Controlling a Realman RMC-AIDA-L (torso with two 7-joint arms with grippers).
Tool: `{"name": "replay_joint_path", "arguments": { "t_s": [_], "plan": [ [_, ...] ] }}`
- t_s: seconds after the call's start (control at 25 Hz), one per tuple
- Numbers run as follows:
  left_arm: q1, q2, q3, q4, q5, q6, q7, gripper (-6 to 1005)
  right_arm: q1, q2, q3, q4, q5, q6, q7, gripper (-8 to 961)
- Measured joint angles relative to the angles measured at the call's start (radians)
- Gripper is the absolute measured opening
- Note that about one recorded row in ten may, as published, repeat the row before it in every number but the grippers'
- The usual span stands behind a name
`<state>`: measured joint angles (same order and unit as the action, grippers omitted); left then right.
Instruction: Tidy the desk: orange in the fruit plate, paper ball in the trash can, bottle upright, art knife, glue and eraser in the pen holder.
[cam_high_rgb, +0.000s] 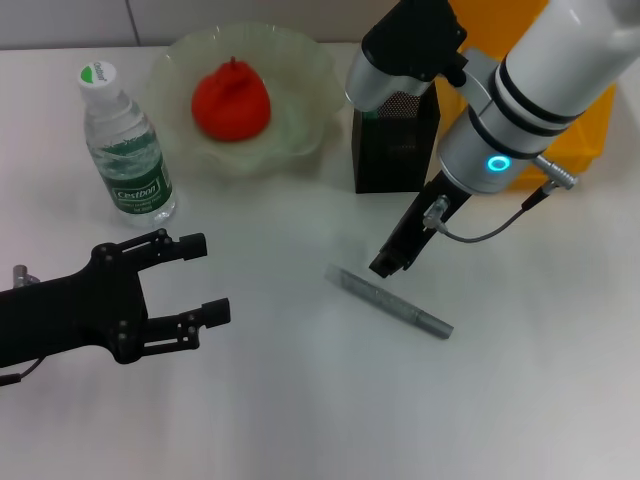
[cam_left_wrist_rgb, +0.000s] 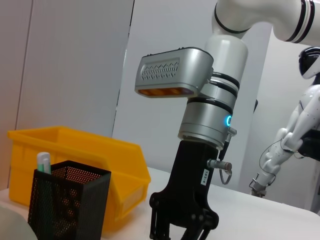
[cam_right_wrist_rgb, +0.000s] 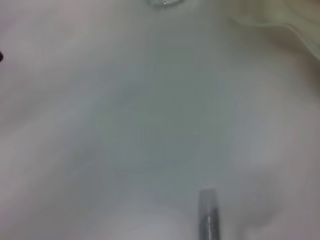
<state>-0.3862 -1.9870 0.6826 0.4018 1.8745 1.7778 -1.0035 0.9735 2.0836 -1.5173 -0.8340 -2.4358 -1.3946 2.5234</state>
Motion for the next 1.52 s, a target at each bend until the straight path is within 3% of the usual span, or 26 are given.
{"name": "replay_joint_path", "arguments": {
  "t_s": [0.16,0.52,0.92,1.16,1.52],
  "plan": [
    [0.000,-0.001,-0.001,0.000,0.000,-0.001,0.001,828,0.000,0.002,-0.013,0.008,0.000,0.001,-0.006,215],
    [-0.007,-0.001,-0.003,0.000,0.001,-0.007,0.001,828,0.001,0.007,-0.091,0.049,0.018,0.042,-0.012,380],
    [-0.007,-0.001,0.007,0.000,0.035,-0.025,0.001,828,0.001,0.007,-0.146,0.058,0.025,0.063,-0.011,322],
    [-0.004,0.002,0.003,0.000,0.049,-0.033,-0.006,828,0.002,0.007,-0.146,0.062,0.023,0.065,-0.007,135],
    [-0.003,0.001,0.001,0.002,0.049,-0.032,-0.002,828,-0.044,0.002,-0.050,-0.077,0.028,-0.019,-0.007,130]
  ]
}}
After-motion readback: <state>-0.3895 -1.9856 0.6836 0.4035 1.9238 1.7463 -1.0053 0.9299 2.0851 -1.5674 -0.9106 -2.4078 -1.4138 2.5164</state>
